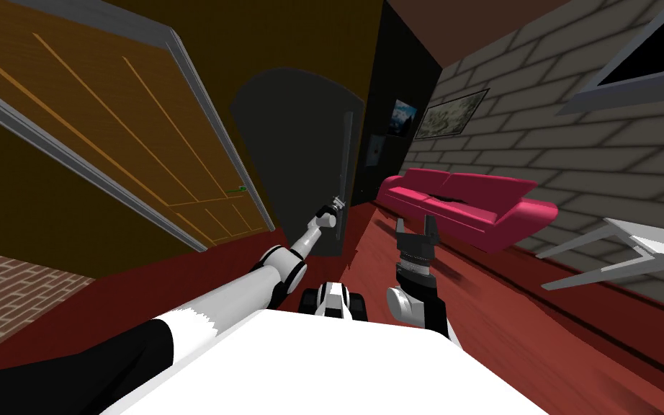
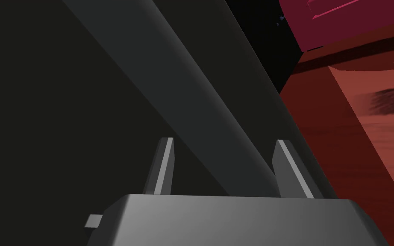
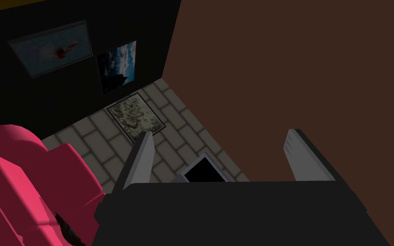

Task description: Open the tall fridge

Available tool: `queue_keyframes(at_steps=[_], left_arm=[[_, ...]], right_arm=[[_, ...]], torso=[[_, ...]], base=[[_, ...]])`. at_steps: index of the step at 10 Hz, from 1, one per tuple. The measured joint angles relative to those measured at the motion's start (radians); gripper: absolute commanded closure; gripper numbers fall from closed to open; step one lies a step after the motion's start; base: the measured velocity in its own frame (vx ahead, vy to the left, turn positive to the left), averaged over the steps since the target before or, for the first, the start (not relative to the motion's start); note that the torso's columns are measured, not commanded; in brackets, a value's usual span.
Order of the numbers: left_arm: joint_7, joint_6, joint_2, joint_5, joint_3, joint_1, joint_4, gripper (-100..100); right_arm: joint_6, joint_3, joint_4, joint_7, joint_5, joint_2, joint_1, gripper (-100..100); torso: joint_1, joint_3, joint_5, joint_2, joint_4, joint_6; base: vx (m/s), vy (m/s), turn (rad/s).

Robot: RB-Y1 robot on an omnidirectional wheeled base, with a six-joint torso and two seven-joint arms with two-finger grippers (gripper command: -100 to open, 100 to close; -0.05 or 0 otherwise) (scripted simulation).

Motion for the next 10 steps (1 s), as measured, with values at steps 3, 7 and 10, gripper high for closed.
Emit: queue_keyframes(at_steps=[3,7,10], left_arm=[[0.004,0.013,-0.016,0.005,-0.037,0.007,-0.019,100],[0.012,0.023,-0.028,0.014,-0.084,0.021,-0.042,100],[0.03,0.015,-0.025,0.037,-0.134,0.013,-0.049,100]], right_arm=[[0.0,0.0,0.0,0.0,0.0,0.0,0.0,0],[0.0,0.0,0.0,0.0,0.0,0.0,0.0,0],[0.0,0.0,0.0,0.0,0.0,0.0,0.0,0]], torso=[[-0.002,-0.001,0.0,-0.001,0.0,0.002],[-0.008,-0.003,-0.002,-0.005,0.001,0.002],[0.002,0.0,0.001,0.001,-0.001,0.003]], base=[[-0.162,0.21,-0.112],[-0.109,0.155,-0.081],[-0.111,0.251,-0.14]])
